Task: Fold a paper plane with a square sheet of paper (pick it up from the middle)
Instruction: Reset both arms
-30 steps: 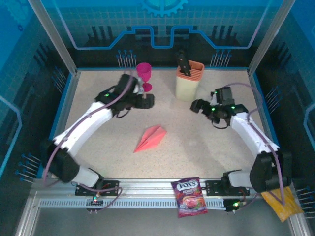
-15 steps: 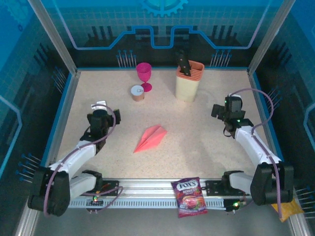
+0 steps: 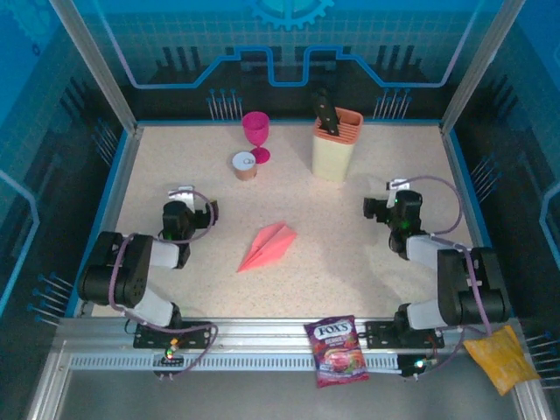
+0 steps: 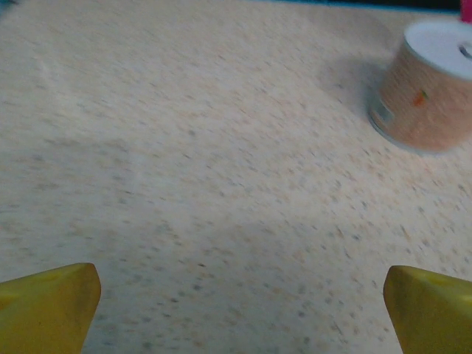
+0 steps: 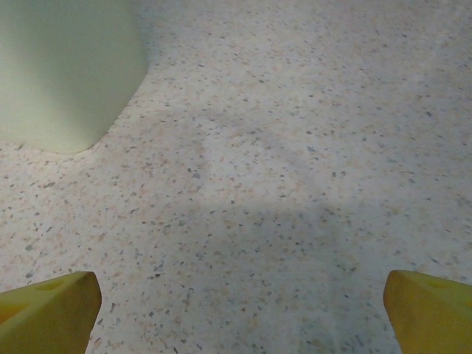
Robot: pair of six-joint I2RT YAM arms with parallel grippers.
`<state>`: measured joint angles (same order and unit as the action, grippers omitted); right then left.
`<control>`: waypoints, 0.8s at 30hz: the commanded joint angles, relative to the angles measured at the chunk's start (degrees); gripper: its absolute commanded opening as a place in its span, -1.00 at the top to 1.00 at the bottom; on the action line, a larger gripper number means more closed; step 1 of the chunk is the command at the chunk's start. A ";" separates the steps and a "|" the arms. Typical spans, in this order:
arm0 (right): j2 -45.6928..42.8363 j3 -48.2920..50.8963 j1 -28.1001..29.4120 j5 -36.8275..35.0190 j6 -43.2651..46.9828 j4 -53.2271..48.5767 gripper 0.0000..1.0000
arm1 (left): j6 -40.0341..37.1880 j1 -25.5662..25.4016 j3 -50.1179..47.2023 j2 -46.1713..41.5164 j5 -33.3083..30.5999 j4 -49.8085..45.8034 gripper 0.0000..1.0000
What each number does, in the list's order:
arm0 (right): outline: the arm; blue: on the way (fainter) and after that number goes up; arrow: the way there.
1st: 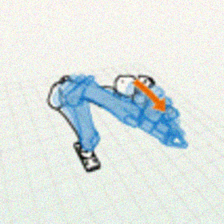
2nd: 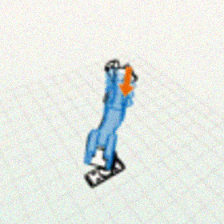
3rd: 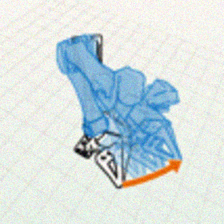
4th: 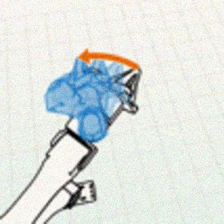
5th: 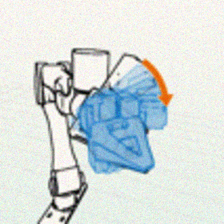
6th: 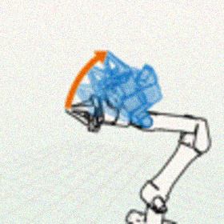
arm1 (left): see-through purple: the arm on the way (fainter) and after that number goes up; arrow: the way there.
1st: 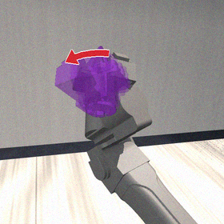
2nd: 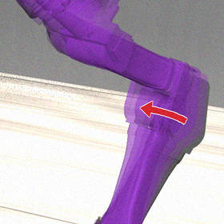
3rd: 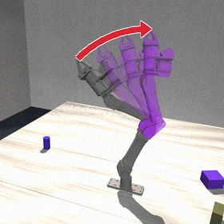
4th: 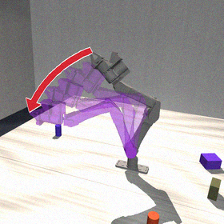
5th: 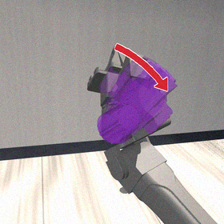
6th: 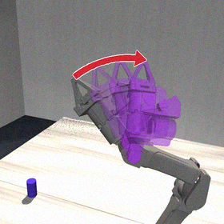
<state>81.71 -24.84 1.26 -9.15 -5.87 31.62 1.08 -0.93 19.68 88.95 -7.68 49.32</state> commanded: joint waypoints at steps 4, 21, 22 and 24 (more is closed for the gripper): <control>6.41 2.27 0.59 5.10 4.02 19.87 -0.99 | -0.83 1.63 2.71 -0.03 6.81 2.68 -1.00; 6.20 1.32 2.44 1.13 5.02 17.84 -0.99 | -0.91 1.63 2.64 0.14 6.74 3.24 -1.00; 6.13 1.33 2.32 1.27 4.97 17.82 -0.99 | -0.95 1.63 2.61 0.17 6.80 3.19 -1.00; 6.25 1.55 2.58 1.14 5.16 18.44 -0.99 | -0.92 1.63 2.64 0.17 6.80 3.24 -1.00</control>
<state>88.18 -22.22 4.08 -8.51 -1.39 48.07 1.08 0.05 21.45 89.10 -2.46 50.92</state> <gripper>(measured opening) 0.993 0.999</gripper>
